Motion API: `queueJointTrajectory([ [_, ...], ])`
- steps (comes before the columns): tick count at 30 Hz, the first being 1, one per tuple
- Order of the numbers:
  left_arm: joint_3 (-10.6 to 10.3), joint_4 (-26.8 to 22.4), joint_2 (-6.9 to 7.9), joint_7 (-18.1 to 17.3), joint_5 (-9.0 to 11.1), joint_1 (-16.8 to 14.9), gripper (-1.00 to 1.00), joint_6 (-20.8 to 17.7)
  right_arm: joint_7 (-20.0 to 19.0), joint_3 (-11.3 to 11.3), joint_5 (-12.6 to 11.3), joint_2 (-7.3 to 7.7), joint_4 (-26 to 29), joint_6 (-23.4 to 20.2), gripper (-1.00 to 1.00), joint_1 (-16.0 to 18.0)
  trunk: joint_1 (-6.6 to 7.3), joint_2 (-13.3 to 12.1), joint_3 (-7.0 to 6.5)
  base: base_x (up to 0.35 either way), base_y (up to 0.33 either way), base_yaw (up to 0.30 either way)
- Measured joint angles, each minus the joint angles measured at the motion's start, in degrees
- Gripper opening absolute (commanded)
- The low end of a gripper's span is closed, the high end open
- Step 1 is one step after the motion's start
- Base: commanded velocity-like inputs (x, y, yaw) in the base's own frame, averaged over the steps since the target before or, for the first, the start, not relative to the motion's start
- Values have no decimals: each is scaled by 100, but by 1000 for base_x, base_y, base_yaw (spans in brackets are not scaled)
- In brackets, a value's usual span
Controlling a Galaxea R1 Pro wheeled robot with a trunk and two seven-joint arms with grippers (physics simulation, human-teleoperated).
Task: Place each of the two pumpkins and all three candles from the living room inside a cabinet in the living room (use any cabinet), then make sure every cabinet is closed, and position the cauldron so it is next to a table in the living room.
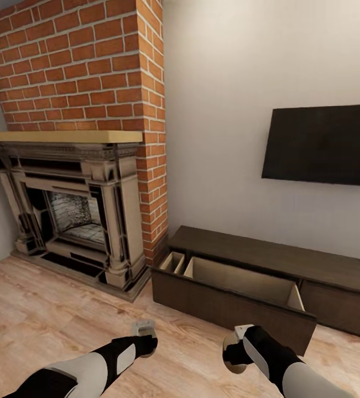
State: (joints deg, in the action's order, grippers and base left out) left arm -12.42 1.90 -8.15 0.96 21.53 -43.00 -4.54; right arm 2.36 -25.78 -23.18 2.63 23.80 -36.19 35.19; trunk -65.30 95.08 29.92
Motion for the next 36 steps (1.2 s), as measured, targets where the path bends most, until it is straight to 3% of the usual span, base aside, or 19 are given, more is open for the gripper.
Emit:
queueJointTrajectory([
  [10,0,-2,0,0,0,1,-100,11,9,0,-6,2,-2,-2,-100,1,-1,0,-1,140,262,-293],
  [25,0,-3,-8,0,0,2,-100,12,11,1,-2,2,-2,-2,-100,1,-1,0,0,14,11,-293],
  [36,0,-3,-8,0,0,2,-100,11,11,0,-3,2,-3,1,-100,1,2,0,-1,257,0,-288],
])
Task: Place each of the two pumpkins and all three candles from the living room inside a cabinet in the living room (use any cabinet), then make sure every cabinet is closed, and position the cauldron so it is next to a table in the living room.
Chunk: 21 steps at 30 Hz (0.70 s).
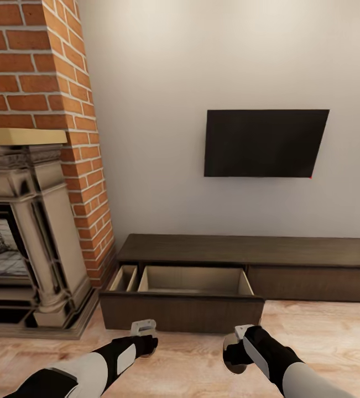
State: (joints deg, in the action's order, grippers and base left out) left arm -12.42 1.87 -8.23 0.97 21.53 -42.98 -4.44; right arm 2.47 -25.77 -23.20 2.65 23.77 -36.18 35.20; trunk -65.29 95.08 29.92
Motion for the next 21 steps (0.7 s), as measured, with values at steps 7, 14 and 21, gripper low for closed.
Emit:
queueJointTrajectory([
  [7,-1,-2,0,0,-1,-1,-100,8,0,2,2,-1,1,1,-100,0,-3,0,0,161,0,-66],
  [14,-1,-2,0,0,-1,-1,-100,4,1,2,4,0,1,0,-100,0,-2,0,0,91,0,-1],
  [21,-1,-2,0,0,-2,-1,-100,11,5,2,4,-7,2,0,-100,0,-2,0,0,197,0,0],
])
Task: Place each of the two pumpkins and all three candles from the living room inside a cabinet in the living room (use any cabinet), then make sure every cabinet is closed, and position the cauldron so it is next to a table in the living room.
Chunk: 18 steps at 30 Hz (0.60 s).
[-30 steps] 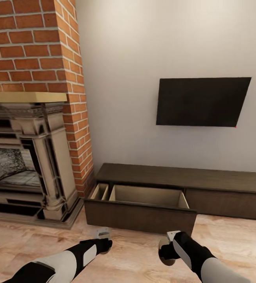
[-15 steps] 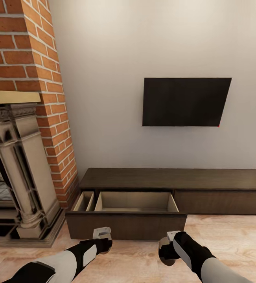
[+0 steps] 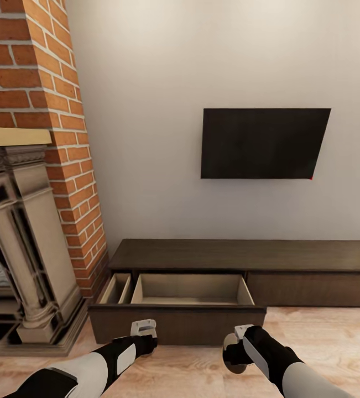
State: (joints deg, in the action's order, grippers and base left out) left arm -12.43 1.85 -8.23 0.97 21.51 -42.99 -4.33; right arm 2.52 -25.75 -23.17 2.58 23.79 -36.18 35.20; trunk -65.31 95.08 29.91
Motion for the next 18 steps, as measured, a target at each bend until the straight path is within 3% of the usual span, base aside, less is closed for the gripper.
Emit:
queueJointTrajectory([
  [18,0,0,0,0,-6,0,-100,17,-4,19,0,0,-9,-5,-100,0,-1,0,0,4,0,0],
])
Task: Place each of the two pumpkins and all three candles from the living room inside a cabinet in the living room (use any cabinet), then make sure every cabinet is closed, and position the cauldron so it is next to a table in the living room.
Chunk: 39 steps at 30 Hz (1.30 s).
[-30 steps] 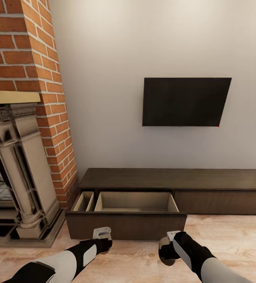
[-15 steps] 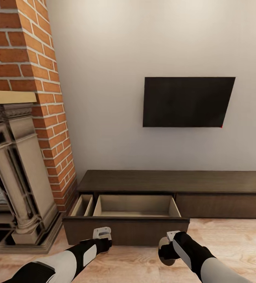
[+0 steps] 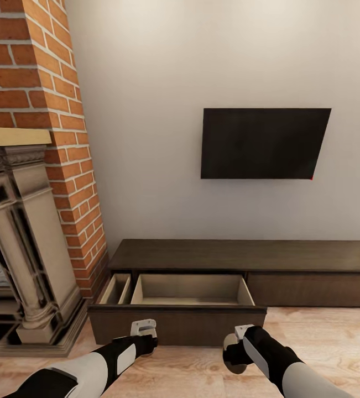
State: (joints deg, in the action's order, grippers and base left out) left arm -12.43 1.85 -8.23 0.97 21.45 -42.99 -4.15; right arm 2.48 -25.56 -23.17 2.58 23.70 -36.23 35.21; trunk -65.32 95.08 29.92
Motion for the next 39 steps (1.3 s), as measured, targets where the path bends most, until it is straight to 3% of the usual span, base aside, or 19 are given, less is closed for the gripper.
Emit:
queueJointTrajectory([
  [9,1,-102,16,-77,3,0,-100,-8,-17,23,-28,15,86,-60,-100,0,0,0,0,0,0,0],
  [12,1,-301,13,-97,0,-6,-100,-96,-21,26,-41,20,219,-392,-100,5,0,0,0,0,0,0],
  [15,4,-830,15,-92,17,-7,-100,-736,-24,30,-48,22,484,-826,-100,8,0,0,-1,0,0,0],
  [16,1,-954,18,-89,16,-6,-100,-900,-24,30,-57,23,528,-876,-100,9,0,0,-1,0,0,0],
  [21,-20,-2063,34,-41,63,-7,-100,-2422,-25,35,-49,23,680,-1056,-100,176,0,0,-2,0,0,0],
  [23,-17,-2222,36,-30,46,-9,-100,-2797,-28,61,-63,23,690,-1073,-100,290,0,0,-1,0,0,0],
  [25,-7,-2299,32,-19,36,-21,-100,-3029,-27,186,-63,23,696,-1086,-100,383,0,0,-1,0,0,0],
  [27,91,-2311,30,-9,25,-35,-100,-3185,-21,496,-43,24,691,-1147,-100,493,0,0,-1,0,0,0],
  [29,308,-2146,28,-3,14,-51,-100,-3252,-14,796,-32,24,660,-1312,-100,649,0,0,-1,0,0,0],
  [31,512,-1885,21,4,4,-136,-100,-3279,-11,955,-33,24,577,-1537,-100,893,0,0,-1,0,0,0],
  [39,681,-1593,-31,120,1,-738,-100,-3532,-8,1054,-27,16,26,-1743,-100,1594,0,0,-1,0,0,0],
])
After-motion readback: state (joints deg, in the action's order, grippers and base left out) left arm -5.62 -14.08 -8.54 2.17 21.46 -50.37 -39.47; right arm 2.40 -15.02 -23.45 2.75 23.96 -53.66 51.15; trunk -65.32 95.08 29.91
